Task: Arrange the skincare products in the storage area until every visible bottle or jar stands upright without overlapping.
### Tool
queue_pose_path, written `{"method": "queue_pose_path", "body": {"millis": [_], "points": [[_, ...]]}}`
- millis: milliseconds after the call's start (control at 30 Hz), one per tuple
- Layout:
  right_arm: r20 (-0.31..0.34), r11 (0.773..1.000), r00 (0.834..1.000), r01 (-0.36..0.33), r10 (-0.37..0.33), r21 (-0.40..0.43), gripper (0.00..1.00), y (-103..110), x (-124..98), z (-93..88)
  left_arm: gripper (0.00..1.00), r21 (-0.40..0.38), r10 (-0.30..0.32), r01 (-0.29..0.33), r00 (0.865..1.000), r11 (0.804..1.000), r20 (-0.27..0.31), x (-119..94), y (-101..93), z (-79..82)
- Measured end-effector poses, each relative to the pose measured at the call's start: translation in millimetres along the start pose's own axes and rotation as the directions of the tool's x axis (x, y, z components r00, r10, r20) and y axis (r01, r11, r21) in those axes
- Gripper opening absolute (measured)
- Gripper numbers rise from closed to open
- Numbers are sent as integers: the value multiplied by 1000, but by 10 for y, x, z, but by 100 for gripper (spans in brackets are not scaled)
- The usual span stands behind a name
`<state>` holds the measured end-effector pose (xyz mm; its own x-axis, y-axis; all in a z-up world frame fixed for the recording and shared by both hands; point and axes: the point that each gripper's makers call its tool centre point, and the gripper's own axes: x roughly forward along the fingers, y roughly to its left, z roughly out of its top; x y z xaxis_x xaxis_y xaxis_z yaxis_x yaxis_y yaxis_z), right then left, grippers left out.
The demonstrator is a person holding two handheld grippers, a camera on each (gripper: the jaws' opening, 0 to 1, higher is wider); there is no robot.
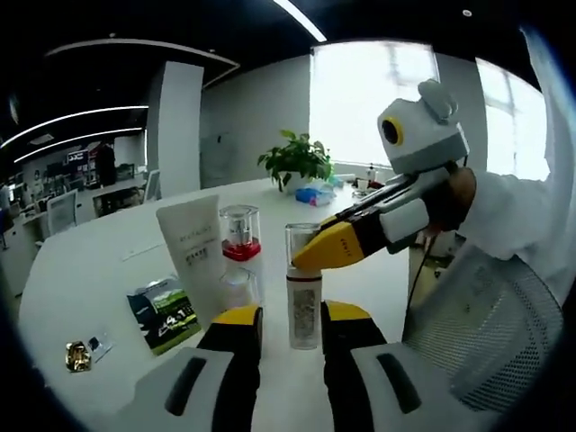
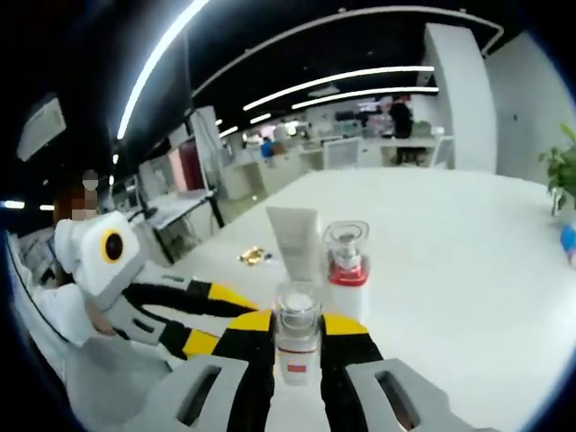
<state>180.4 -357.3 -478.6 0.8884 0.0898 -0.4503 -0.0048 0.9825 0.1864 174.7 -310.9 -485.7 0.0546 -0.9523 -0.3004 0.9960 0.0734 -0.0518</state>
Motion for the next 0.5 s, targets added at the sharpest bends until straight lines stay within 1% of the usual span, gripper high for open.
{"method": "queue_pose_path", "body": {"millis": [67, 133, 333, 500], "points": [[1, 999, 1000, 25, -25, -22, 10, -64, 27, -5, 20, -3, -4, 4, 1000, 1000, 6, 1, -10, 12], [-16, 998, 999, 45, -46, -47, 10, -112, 66, -38, 20, -12, -13, 13, 1000, 1000, 0, 3, -26, -2], [-5, 994, 997, 75, -76, -85, 10, -168, 181, -67, 20, -14, -23, 22, 1000, 1000, -15, 6, -45, -27], [1, 988, 995, 100, -101, -119, 10, -224, 256, -121, 19, -21, -26, 26, 1000, 999, -2, -7, -47, 1]]}}
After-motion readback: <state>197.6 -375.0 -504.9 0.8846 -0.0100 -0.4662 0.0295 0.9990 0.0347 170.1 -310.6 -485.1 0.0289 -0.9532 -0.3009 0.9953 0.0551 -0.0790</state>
